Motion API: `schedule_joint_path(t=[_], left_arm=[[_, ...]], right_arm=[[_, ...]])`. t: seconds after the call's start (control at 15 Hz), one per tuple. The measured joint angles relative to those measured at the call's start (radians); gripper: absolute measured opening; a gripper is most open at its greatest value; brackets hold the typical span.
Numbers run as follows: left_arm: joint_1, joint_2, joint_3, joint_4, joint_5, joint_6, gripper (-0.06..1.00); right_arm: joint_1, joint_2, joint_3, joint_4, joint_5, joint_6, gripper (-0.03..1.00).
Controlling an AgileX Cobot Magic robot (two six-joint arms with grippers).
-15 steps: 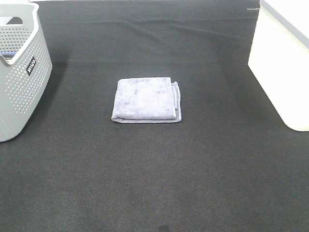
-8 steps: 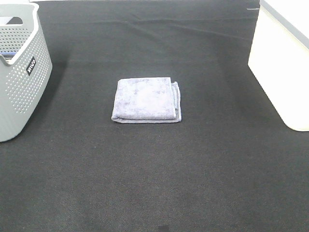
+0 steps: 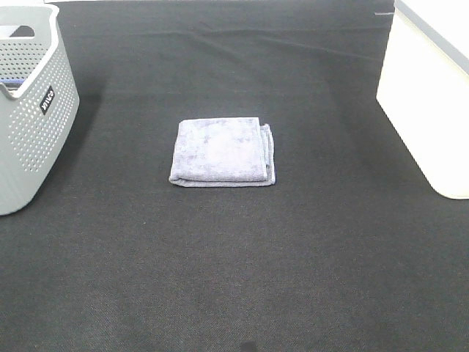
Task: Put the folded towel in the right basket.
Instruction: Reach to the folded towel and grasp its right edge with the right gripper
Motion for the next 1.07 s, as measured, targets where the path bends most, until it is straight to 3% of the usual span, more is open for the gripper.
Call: schedule_joint_path(t=[0.13,0.47,0.73,0.8,1.07], left_arm=[[0.0,0.0,0.0,0.0,0.0,0.0,0.97],[0.0,0.0,0.0,0.0,0.0,0.0,0.97],[0.0,0.0,0.0,0.0,0.0,0.0,0.97],[0.0,0.0,0.0,0.0,0.0,0.0,0.97],[0.0,0.0,0.0,0.0,0.0,0.0,0.97]], right_arm=[[0.0,0.17,-0.072,0.037,-0.15,-0.013,0.6],[0.0,0.669,-0.324,0.16,-0.307,-0.121,0.6],[0.0,1.062,-0.621,0.269,-0.245,-0.174,0.6],[0.0,1.062,-0.621,0.269,-0.245,-0.174,0.6],[0.017,1.418,-0.97,0.29,-0.1,-0.192,0.6]])
